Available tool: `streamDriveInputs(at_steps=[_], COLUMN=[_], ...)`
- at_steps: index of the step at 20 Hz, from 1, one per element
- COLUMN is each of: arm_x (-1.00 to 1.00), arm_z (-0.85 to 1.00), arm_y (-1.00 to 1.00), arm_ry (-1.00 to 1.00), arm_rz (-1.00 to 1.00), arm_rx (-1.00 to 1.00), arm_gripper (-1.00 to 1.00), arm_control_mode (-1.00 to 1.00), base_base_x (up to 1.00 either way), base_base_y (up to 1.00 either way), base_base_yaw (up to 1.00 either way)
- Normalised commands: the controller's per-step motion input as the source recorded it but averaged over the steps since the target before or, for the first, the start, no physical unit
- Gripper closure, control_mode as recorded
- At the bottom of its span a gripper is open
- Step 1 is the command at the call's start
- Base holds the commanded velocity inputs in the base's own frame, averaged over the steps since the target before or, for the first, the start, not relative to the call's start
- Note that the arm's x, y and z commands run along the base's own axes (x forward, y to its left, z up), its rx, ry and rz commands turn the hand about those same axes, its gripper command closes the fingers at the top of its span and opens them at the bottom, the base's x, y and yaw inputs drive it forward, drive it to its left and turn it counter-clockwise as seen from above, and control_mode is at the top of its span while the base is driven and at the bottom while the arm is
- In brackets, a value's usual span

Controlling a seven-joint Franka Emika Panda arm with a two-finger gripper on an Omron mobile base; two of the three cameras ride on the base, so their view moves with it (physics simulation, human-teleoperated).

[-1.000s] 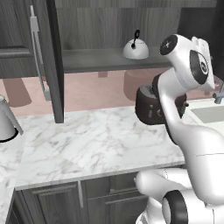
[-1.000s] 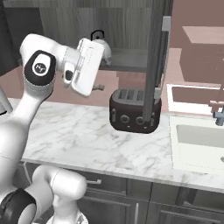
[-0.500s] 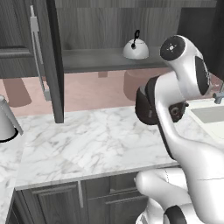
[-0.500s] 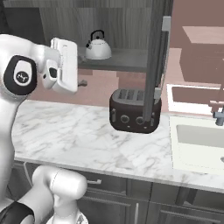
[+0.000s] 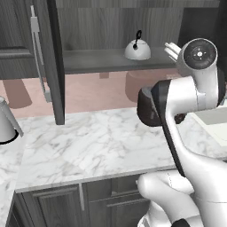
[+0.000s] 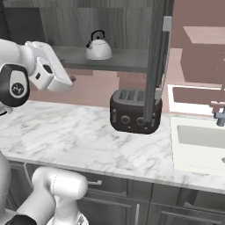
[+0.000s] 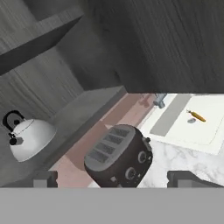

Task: Open the cabinet, pick the kettle from the cabinet, and place it in the sink.

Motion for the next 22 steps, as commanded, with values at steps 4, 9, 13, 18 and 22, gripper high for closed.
streamDriveInputs(at_steps=[4, 9, 13, 18, 22], arm_x=[-0.16, -0.05, 0.0, 0.0, 0.04], arm_z=[0.17, 0.16, 0.15, 0.02, 0.08], arm_y=[0.31, 0.29, 0.15, 0.13, 0.11], arm_ry=[0.03, 0.01, 0.03, 0.01, -0.01], arm_rz=[0.41, 0.26, 0.14, 0.09, 0.02], arm_rx=[-0.12, -0.15, -0.11, 0.0, 0.0], arm_gripper=[-1.0, -1.0, -1.0, -1.0, -1.0], arm_control_mode=[-1.0, -1.0, -1.0, -1.0, -1.0], base_base_x=[0.0, 0.0, 0.0, 0.0, 0.0], base_base_y=[0.0, 0.0, 0.0, 0.0, 0.0], base_base_yaw=[0.0, 0.0, 0.0, 0.0, 0.0])
